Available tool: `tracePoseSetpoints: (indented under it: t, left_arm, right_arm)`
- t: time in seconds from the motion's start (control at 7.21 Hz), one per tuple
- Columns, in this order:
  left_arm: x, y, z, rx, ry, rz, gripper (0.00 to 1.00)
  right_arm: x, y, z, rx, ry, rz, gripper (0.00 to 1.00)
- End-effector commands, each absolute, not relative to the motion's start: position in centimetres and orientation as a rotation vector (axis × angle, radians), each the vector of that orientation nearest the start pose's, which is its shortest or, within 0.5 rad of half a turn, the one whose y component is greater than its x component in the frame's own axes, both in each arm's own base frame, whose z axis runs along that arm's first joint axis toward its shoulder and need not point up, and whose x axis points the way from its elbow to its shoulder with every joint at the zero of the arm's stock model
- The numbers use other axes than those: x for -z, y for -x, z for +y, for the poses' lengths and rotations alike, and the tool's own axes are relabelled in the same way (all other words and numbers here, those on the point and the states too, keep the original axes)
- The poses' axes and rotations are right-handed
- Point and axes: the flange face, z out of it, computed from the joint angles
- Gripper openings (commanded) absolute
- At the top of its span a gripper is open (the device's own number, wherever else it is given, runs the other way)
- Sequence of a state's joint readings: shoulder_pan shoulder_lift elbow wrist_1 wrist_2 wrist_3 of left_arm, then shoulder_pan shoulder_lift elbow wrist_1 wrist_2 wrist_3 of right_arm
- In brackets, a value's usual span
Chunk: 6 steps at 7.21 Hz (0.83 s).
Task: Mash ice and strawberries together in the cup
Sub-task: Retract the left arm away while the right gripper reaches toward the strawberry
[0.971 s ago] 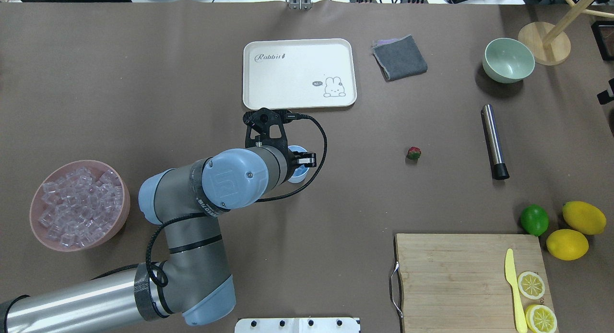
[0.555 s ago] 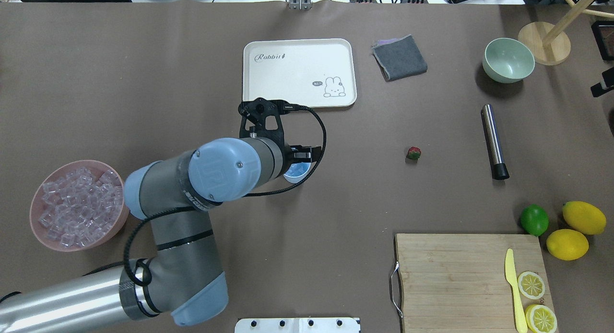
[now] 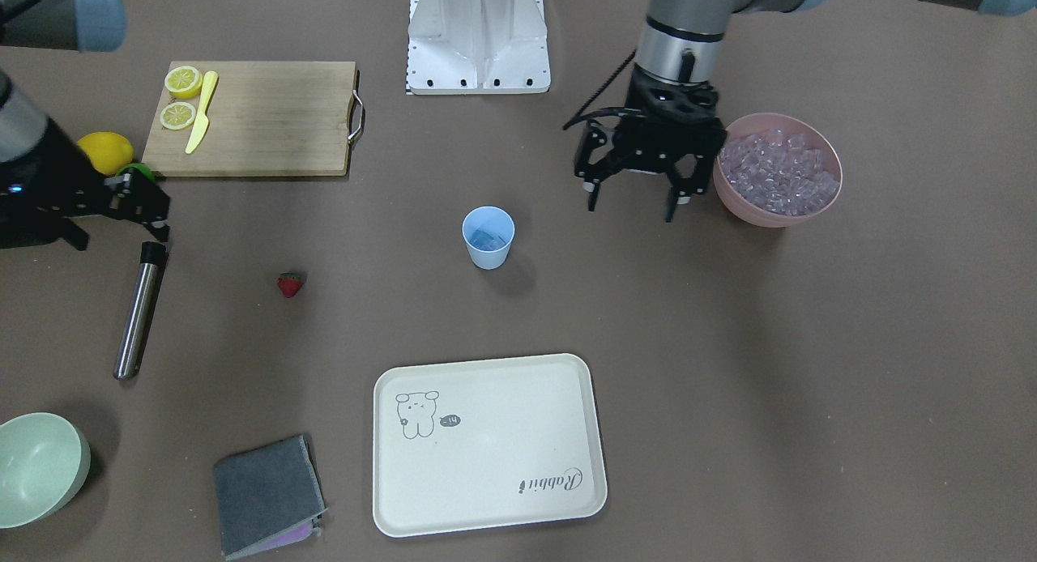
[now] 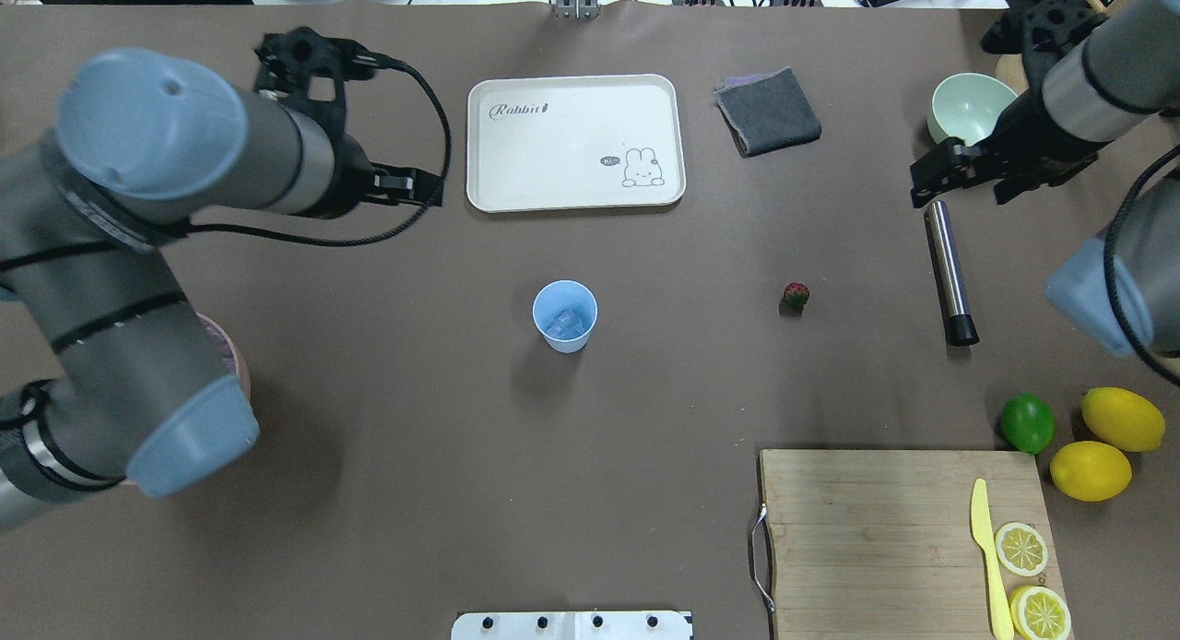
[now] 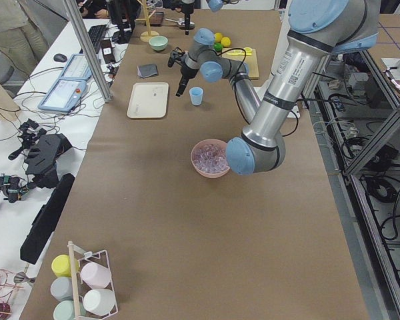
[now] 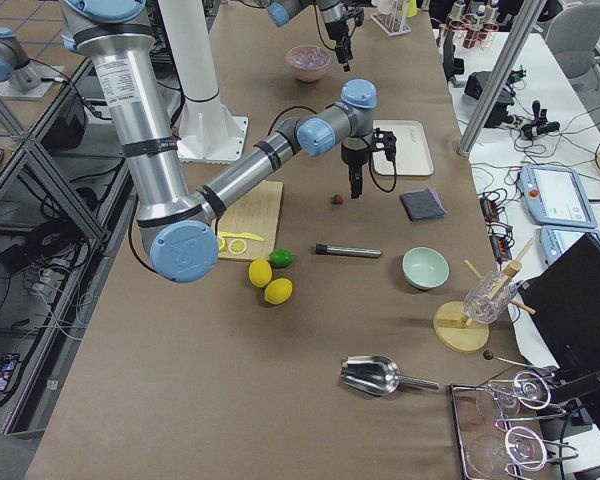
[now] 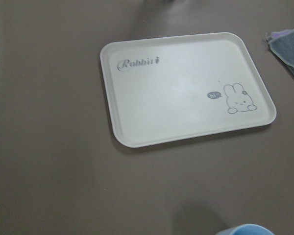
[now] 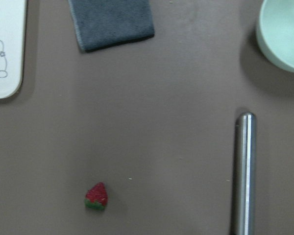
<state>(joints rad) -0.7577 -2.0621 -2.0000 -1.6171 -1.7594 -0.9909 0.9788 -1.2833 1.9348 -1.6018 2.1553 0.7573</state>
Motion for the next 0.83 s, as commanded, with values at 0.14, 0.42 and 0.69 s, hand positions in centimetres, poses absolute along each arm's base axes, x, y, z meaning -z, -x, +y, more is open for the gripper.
tracePoseSetpoints:
  t: [0.14, 0.42, 0.69]
  left_arm:
    - [-24.5, -23.9, -52.4, 0.181, -0.488, 0.811, 0.98]
    - [-28.3, -23.1, -53.8, 0.213, -0.442, 0.752, 0.98]
    - [-30.3, -21.2, -54.6, 0.156, -0.457, 0.699, 0.98]
  right_arm:
    - [-35.6, 34.5, -48.4, 0.035, -0.159, -0.826, 1.00]
    - [-36.1, 36.9, -47.0, 0.051, -0.143, -0.824, 1.00]
    - [-37.9, 39.7, -47.1, 0.063, -0.163, -0.823, 1.00]
